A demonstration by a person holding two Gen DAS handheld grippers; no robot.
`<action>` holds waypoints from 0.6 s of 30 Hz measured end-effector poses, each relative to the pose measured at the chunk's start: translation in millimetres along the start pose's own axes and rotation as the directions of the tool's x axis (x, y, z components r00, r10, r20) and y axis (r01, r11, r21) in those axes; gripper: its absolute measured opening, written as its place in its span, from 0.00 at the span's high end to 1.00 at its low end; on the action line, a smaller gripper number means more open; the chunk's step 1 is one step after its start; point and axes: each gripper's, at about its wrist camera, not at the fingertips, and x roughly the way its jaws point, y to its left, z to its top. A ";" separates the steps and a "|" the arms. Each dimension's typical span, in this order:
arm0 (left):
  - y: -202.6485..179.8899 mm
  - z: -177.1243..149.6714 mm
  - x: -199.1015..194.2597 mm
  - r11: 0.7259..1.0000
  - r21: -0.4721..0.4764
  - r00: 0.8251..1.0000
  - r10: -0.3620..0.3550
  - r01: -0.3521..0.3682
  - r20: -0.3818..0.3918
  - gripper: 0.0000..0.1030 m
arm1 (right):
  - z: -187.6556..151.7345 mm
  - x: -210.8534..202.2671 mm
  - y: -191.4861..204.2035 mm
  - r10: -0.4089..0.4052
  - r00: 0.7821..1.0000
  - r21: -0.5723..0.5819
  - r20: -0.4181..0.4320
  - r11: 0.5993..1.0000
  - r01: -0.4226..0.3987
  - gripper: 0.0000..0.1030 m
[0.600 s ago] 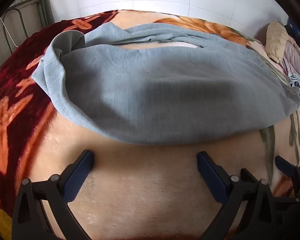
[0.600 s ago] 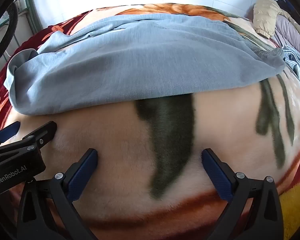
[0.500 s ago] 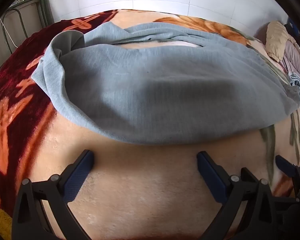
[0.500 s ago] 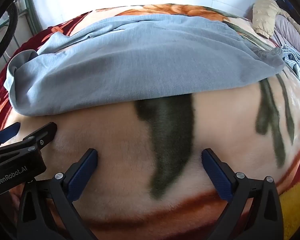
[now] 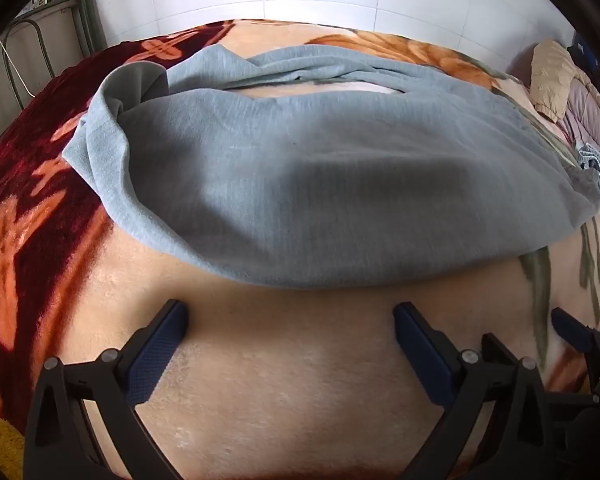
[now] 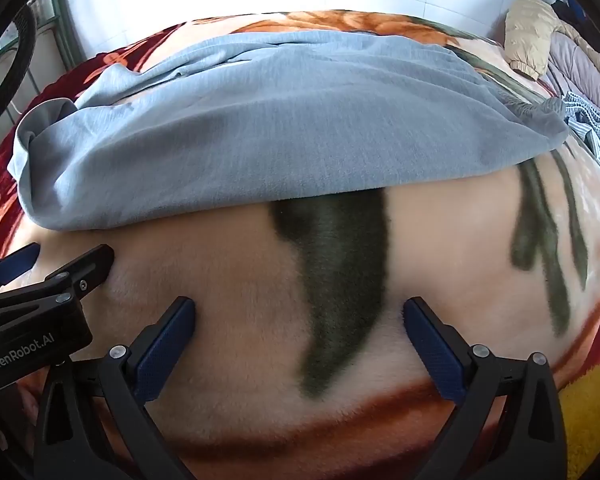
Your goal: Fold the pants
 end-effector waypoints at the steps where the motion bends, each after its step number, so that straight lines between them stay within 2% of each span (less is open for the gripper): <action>1: -1.9 -0.5 -0.3 1.000 -0.005 1.000 0.000 0.000 -0.001 0.00 | -0.3 0.1 0.1 0.000 1.000 0.000 0.000 1.000 0.000 0.00; 18: -2.7 -0.2 0.7 1.000 0.000 1.000 -0.002 0.002 -0.011 0.00 | -0.6 0.9 0.0 -0.002 1.000 -0.003 0.001 1.000 0.002 0.00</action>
